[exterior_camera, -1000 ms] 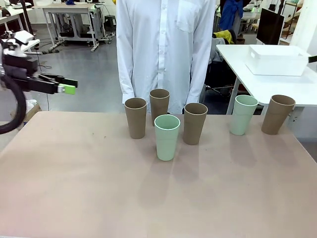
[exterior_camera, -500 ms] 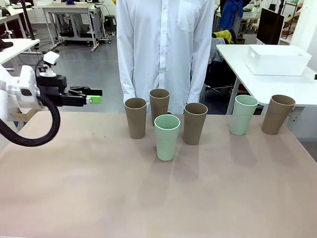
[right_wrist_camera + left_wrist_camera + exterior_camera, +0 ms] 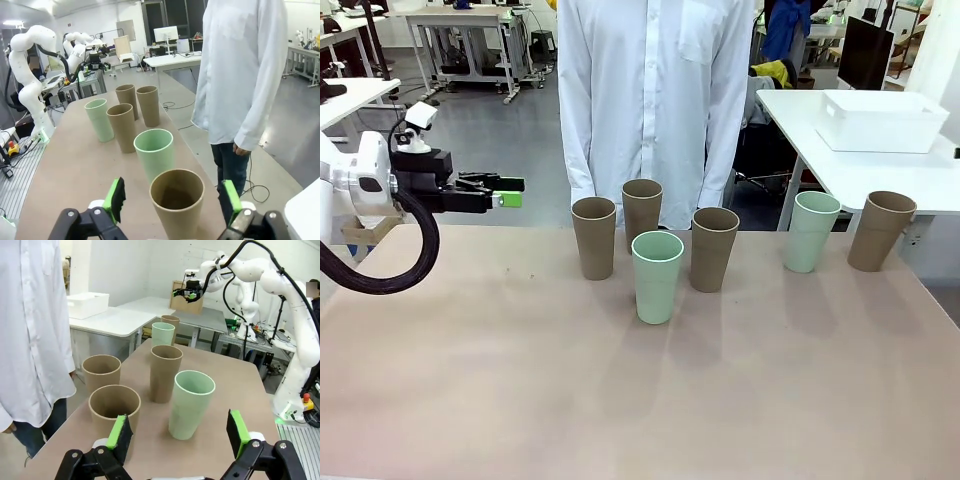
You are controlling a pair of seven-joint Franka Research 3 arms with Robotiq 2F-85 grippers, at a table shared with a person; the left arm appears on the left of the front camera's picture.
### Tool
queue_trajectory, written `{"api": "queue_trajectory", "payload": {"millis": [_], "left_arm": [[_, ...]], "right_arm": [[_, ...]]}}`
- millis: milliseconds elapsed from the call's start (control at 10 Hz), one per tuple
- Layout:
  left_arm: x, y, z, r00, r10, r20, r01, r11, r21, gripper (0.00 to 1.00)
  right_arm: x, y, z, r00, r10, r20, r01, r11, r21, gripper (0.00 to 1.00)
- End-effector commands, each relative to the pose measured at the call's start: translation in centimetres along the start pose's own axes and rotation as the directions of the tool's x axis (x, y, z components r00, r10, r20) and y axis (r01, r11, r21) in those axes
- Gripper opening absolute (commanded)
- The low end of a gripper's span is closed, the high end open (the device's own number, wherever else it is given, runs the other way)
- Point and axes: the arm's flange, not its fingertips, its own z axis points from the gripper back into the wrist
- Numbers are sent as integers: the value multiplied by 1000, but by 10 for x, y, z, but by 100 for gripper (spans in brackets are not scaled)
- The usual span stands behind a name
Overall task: Stack the cups and store them in the basket.
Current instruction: Pick up two Reusable plastic cups , one in each hand.
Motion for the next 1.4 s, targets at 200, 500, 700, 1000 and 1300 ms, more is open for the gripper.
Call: {"api": "queue_trajectory", "payload": {"millis": [200,500,700,1000,1300], "left_arm": [[-35,58,-16,996,-93,6,93,996,3,100],[-63,103,-23,961,-272,47,275,960,-56,100],[-82,124,-35,950,-299,94,308,946,-102,100],[-101,131,-50,945,-295,141,312,943,-119,100],[-107,133,-73,948,-280,153,302,941,-154,100]], "right_arm": [[-53,-60,-13,996,-9,89,7,1000,21,100],[-104,-69,-36,990,27,141,-34,998,51,100],[-132,-67,-48,989,36,143,-47,996,71,100],[-165,-51,-57,987,50,154,-62,995,73,100],[-174,-39,-72,989,17,146,-29,996,79,100]]}}
